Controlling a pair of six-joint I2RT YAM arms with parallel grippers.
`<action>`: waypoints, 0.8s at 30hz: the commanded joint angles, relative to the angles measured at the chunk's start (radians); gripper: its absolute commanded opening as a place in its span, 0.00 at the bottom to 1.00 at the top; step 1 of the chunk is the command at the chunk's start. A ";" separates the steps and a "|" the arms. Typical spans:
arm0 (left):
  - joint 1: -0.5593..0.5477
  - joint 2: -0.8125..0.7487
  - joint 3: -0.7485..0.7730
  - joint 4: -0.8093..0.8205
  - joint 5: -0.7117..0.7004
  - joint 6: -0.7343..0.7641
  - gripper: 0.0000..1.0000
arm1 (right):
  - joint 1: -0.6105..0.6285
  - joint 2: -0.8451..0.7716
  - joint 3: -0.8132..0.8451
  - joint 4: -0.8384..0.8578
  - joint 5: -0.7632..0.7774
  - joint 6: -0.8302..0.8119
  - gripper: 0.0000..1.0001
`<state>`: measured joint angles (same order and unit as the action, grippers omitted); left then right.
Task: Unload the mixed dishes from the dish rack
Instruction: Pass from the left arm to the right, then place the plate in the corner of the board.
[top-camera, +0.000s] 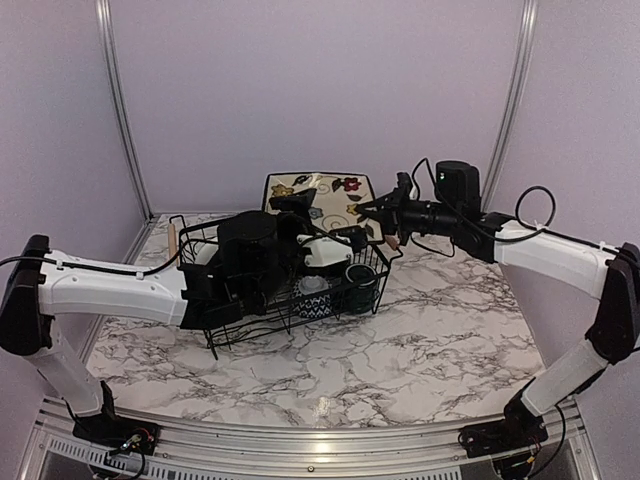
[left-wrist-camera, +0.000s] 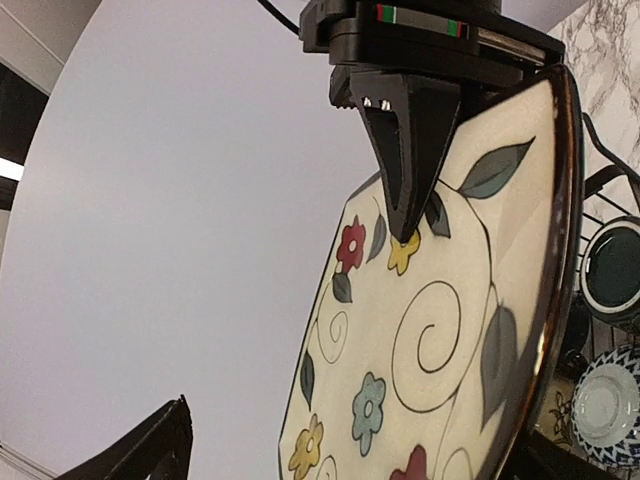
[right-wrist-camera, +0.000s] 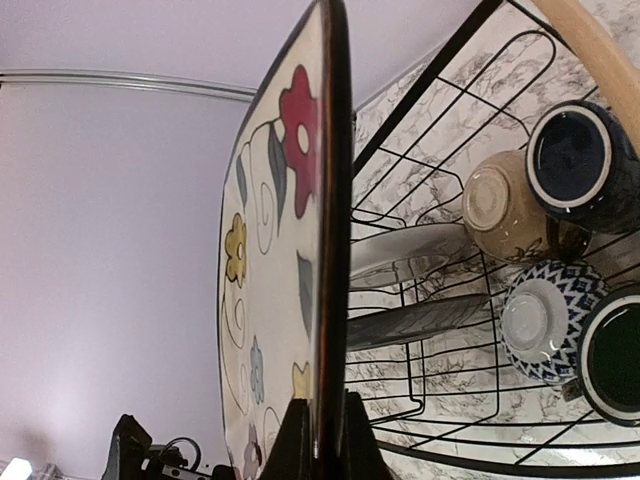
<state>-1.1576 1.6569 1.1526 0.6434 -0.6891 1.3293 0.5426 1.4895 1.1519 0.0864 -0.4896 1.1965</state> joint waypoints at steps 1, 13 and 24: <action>-0.015 -0.200 0.106 -0.202 0.055 -0.370 0.99 | -0.097 -0.087 0.044 0.244 -0.027 0.004 0.00; 0.066 -0.421 0.158 -0.679 0.247 -0.922 0.99 | -0.414 -0.198 -0.134 0.295 -0.064 0.006 0.00; 0.383 -0.537 0.127 -0.819 0.488 -1.339 0.99 | -0.754 -0.326 -0.354 0.331 -0.043 -0.022 0.00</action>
<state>-0.8177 1.1530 1.2942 -0.1032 -0.3023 0.1452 -0.1436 1.2518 0.7757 0.1654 -0.4919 1.1671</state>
